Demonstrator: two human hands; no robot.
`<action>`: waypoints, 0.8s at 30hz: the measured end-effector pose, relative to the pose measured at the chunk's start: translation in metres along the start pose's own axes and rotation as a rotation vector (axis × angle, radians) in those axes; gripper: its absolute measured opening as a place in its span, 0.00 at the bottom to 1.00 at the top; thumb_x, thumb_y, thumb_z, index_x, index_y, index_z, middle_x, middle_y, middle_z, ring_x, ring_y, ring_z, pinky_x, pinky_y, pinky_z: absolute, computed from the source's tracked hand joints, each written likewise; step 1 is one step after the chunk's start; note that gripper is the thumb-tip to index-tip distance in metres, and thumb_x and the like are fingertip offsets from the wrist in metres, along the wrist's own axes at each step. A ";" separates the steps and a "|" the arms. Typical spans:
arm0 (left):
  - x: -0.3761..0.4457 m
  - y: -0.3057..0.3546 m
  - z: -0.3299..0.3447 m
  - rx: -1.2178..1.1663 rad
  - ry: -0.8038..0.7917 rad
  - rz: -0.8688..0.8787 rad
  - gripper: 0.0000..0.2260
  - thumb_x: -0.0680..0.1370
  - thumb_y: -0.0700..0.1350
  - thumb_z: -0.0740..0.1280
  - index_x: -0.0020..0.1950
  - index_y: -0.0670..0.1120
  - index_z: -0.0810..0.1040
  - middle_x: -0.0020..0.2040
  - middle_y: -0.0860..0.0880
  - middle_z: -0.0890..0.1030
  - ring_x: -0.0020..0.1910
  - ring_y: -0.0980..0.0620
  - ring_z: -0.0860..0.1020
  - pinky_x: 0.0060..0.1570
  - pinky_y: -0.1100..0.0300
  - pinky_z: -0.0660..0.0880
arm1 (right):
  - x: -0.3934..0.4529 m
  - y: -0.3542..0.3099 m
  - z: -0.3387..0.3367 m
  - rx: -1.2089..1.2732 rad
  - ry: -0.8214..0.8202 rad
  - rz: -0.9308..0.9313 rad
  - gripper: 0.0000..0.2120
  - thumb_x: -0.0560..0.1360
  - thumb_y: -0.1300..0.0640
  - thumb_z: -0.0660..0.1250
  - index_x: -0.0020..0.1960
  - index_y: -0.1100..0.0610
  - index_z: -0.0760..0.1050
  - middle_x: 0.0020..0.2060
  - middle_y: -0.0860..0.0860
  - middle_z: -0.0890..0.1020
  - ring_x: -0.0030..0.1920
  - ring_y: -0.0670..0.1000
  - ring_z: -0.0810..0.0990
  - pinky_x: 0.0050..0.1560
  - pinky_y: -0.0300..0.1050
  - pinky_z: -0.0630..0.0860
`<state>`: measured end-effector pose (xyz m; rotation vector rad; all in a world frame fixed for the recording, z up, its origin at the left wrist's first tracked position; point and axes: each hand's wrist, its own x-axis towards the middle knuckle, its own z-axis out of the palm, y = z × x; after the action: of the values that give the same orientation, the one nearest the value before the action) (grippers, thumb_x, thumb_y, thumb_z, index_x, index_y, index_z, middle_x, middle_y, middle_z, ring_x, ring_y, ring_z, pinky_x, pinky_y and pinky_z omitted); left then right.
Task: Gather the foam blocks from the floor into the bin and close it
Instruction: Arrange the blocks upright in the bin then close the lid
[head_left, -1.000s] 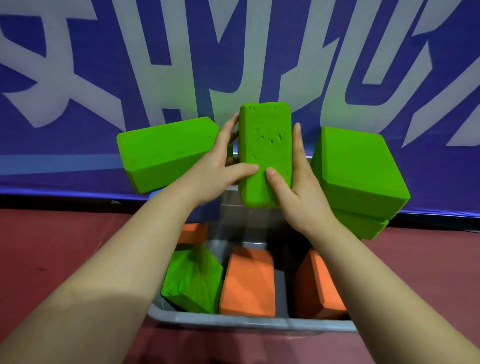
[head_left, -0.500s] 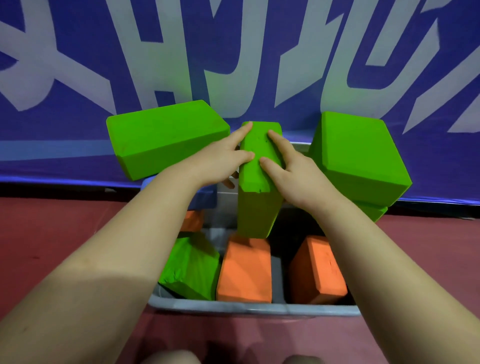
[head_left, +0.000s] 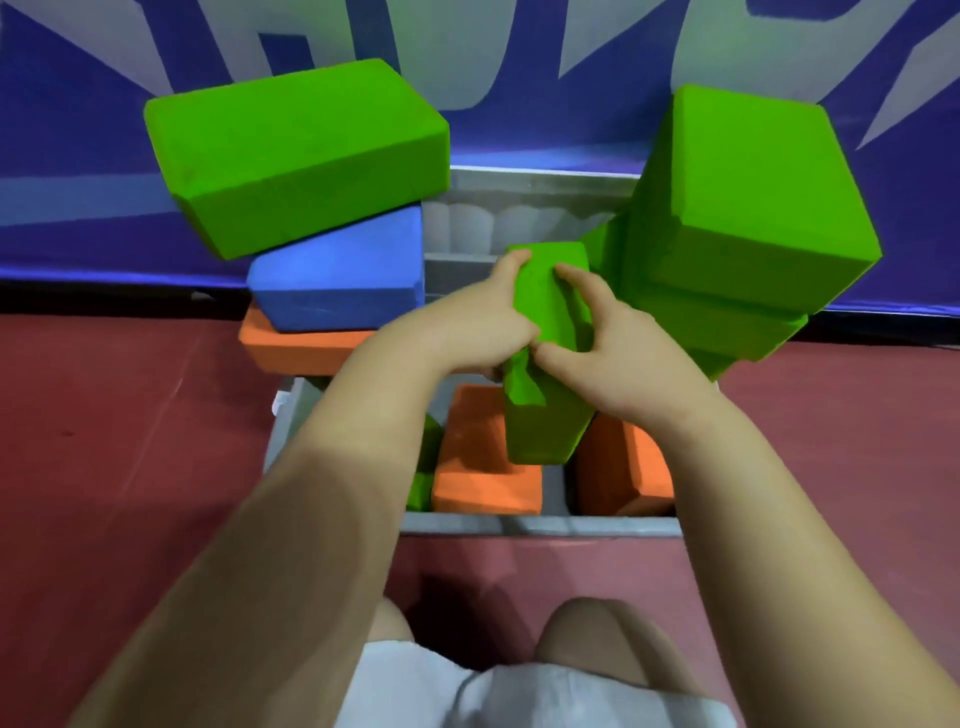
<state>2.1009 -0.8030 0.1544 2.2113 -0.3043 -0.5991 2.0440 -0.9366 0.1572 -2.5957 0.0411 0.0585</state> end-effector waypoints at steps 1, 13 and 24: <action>0.000 -0.003 0.007 -0.005 -0.033 -0.016 0.37 0.75 0.38 0.63 0.77 0.56 0.46 0.55 0.40 0.79 0.46 0.39 0.82 0.47 0.43 0.80 | -0.005 0.006 0.002 0.001 -0.005 0.012 0.37 0.71 0.45 0.67 0.75 0.46 0.56 0.63 0.58 0.76 0.61 0.58 0.76 0.55 0.45 0.71; 0.034 -0.024 0.063 0.266 -0.308 -0.036 0.51 0.69 0.45 0.73 0.77 0.53 0.37 0.52 0.41 0.78 0.47 0.45 0.78 0.49 0.54 0.75 | -0.004 0.074 0.032 0.081 -0.191 0.185 0.39 0.69 0.53 0.71 0.75 0.49 0.55 0.52 0.59 0.78 0.43 0.52 0.71 0.37 0.37 0.65; 0.061 -0.045 0.128 0.484 -0.442 -0.051 0.52 0.71 0.46 0.74 0.76 0.44 0.35 0.73 0.38 0.66 0.68 0.41 0.69 0.63 0.55 0.67 | 0.001 0.125 0.070 -0.041 -0.391 0.291 0.41 0.72 0.54 0.70 0.77 0.53 0.51 0.63 0.62 0.74 0.61 0.59 0.75 0.53 0.43 0.68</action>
<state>2.0888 -0.8823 0.0287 2.5287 -0.6812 -1.1436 2.0372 -1.0070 0.0327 -2.5520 0.2768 0.6736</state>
